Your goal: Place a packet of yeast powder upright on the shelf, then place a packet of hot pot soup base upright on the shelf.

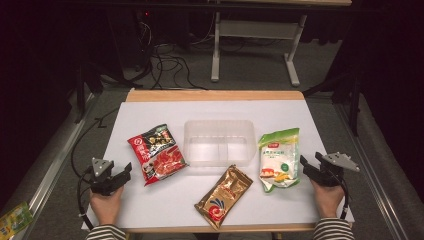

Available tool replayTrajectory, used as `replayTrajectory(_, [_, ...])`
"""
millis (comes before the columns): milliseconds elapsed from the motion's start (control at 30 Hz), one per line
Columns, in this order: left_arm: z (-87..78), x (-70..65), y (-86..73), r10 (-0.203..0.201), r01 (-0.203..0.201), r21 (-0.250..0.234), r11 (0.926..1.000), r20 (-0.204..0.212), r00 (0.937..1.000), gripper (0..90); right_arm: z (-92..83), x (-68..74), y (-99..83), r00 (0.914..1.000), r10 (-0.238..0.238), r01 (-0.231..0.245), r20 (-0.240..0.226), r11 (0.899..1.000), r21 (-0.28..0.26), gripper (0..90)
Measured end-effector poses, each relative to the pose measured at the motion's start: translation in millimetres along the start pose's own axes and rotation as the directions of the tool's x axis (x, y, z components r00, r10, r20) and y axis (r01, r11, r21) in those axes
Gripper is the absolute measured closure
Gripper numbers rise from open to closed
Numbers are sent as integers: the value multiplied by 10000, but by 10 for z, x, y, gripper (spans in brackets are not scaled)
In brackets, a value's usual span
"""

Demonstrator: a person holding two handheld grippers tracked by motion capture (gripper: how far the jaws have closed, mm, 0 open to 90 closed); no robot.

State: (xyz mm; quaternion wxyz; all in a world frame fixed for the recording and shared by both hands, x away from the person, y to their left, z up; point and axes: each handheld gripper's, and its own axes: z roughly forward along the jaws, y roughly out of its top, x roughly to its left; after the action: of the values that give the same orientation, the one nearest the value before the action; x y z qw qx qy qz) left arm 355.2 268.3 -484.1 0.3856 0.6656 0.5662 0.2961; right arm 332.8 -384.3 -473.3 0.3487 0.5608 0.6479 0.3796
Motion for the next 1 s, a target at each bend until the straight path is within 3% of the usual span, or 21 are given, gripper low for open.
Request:
replayTrajectory(167, [-2, 1, 0, 4, -4, -9, 10000, 41, 10000, 337, -13, 18, 3, 10000, 39, -40, 62, 10000, 83, 392])
replayTrajectory(367, [-2, -2, -1, 30, -30, -28, 10000, 10, 10000, 336, -59, 26, -9, 9992, 195, -185, -340, 9994, 296, 398])
replayTrajectory(567, [5, 1, 2, -6, 6, 23, 10000, 32, 10000, 337, -149, 51, -10, 9972, 5, 28, -749, 9991, 430, 384])
replayTrajectory(733, [-2, -1, -1, 27, -27, -30, 10000, 31, 10000, 337, -230, 9, -11, 9971, 303, -283, -703, 9992, 283, 375])
replayTrajectory(1000, [-6, -7, -3, 60, -60, -83, 9999, -10, 10000, 336, -359, 5, -10, 9975, 284, -265, -650, 9992, 307, 372])
